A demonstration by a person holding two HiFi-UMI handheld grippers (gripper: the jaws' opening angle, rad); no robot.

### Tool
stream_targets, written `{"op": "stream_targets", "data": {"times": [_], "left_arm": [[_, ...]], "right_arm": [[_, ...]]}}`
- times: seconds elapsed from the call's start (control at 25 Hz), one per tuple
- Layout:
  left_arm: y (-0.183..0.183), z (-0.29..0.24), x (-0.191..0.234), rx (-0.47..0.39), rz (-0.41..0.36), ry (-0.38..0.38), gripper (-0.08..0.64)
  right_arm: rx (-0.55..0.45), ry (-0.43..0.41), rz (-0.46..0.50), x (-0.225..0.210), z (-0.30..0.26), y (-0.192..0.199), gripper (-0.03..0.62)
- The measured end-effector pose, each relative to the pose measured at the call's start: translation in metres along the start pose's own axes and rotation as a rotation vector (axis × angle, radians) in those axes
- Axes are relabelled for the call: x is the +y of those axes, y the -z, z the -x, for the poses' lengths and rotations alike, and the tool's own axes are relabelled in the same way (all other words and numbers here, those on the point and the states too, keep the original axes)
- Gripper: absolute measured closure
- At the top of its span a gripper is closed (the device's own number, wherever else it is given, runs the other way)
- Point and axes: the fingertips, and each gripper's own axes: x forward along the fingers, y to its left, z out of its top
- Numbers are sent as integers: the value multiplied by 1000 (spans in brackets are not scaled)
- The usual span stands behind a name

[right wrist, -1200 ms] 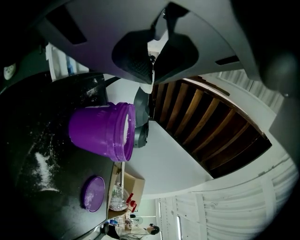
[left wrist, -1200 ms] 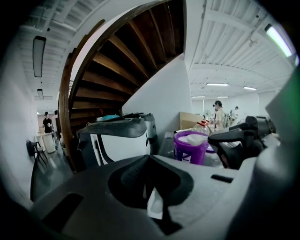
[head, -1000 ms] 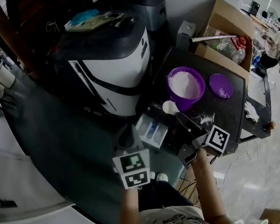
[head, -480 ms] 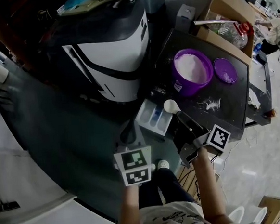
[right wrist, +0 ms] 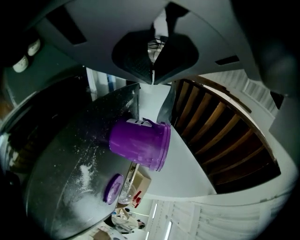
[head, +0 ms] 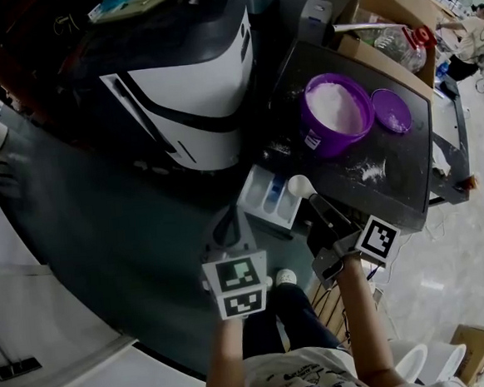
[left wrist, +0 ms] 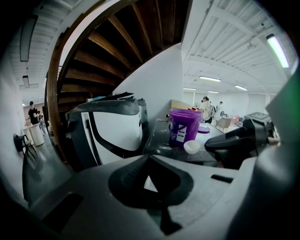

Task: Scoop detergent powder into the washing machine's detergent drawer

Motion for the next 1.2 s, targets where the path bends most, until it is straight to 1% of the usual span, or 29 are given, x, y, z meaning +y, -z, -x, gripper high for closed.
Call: {"op": "stream_targets", "data": {"times": [0.2,0.36,0.64,0.84,1.04,1.2], "left_arm": [[7,-8,-4,10,-10,28,558],[10,-12,-6,14,-10,40,558],[19,-18,-4,30,0,45,558],[23,-21,1,33,6,43,558],[28,-22,6,40,13,35,558],[32,-22,9,44,20,32,558]], "right_arm": [[19,133,165,-17,1,3,572],[39,173,241,-22,-4,7,572],[85,245,448,-34,-10,9,572],[144,325,652,-42,-17,14,572],[207,408,902,-48,-24,21,572],[242,451,1086,-51,-31,26,572]]}}
